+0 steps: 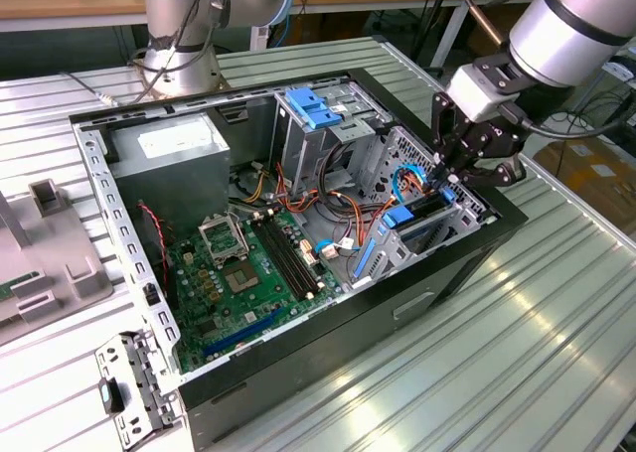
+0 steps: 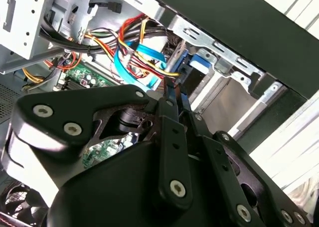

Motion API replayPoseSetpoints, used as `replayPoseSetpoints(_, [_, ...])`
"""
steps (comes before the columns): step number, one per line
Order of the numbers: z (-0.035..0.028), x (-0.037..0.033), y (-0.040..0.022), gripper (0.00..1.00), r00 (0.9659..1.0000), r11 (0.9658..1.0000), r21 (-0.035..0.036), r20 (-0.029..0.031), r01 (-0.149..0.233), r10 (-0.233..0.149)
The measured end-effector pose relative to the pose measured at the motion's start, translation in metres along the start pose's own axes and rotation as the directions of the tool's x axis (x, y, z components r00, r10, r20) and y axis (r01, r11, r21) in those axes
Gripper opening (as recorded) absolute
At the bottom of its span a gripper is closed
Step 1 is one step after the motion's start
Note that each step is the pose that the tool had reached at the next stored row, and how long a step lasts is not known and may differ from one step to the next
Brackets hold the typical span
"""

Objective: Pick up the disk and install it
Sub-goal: 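Insert the second disk wire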

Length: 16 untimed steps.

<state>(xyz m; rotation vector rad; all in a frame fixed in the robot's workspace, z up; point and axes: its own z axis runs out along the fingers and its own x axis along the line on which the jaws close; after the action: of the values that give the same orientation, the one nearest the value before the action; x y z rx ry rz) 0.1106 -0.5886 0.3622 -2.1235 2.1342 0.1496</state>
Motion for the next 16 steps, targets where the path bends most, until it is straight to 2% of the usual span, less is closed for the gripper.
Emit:
replayPoseSetpoints(1, [-0.0001, 0.0015, 0.0004, 0.16, 1.0, 1.0, -0.0001, 0.0096, 0.0, 0.0])
replayPoseSetpoints(2, [-0.0003, 0.0028, 0.0009, 0.16, 0.9998, 1.0, -0.0001, 0.0221, 0.0, 0.0])
replayPoseSetpoints(3, [-0.0004, 0.0041, 0.0016, 0.16, 0.9992, 1.0, -0.0001, 0.0401, -0.001, 0.001])
replayPoseSetpoints(4, [-0.0004, 0.0047, 0.002, 0.16, 0.9991, 1.0, -0.0001, 0.0421, -0.001, 0.001])
replayPoseSetpoints(8, [0.0022, 0.0057, 0.0078, 0.16, 0.9991, 1.0, -0.0001, 0.0422, -0.001, 0.001])
replayPoseSetpoints(11, [0.0093, 0.0072, 0.0082, 0.16, 0.9992, 1.0, -0.0002, 0.0405, -0.001, 0.001])
replayPoseSetpoints(14, [0.0101, 0.0109, 0.0083, 0.16, 0.9993, 1.0, -0.0003, 0.0362, 0.0, 0.0])
replayPoseSetpoints(16, [0.0111, 0.0117, 0.0082, 0.16, 0.9994, 1.0, -0.0003, 0.036, 0.001, -0.001])
